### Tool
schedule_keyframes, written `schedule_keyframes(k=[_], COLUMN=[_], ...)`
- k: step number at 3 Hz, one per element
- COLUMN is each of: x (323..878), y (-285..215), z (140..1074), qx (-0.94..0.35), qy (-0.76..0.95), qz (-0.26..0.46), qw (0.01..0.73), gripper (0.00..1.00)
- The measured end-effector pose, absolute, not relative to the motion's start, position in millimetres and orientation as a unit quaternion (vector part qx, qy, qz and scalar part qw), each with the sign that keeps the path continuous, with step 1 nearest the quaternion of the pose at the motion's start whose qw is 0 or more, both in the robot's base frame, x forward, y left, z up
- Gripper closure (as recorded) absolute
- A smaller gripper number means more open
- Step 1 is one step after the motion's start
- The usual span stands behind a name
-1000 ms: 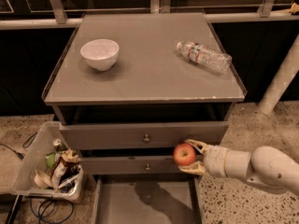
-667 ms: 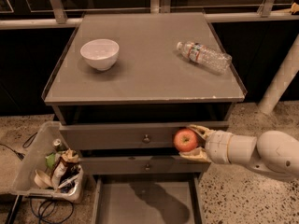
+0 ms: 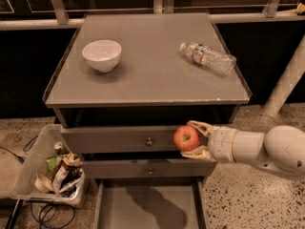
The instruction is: Pick apple from bottom drawer and place on counter
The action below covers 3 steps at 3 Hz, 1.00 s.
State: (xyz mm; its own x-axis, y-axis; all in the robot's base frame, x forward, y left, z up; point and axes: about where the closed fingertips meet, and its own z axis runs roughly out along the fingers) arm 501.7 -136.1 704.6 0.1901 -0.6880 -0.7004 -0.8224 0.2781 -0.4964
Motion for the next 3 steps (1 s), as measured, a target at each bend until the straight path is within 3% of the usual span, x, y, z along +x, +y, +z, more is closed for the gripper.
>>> schedule_keyframes(k=[2,3], x=[519.4,519.4], y=[-109.7,-109.7], z=[849.3,849.1], qx=[-0.648,-0.648], qy=[0.575,0.575], qz=[0.01,0.01], qw=[0.499,0.499], gripper=[1.0,1.0])
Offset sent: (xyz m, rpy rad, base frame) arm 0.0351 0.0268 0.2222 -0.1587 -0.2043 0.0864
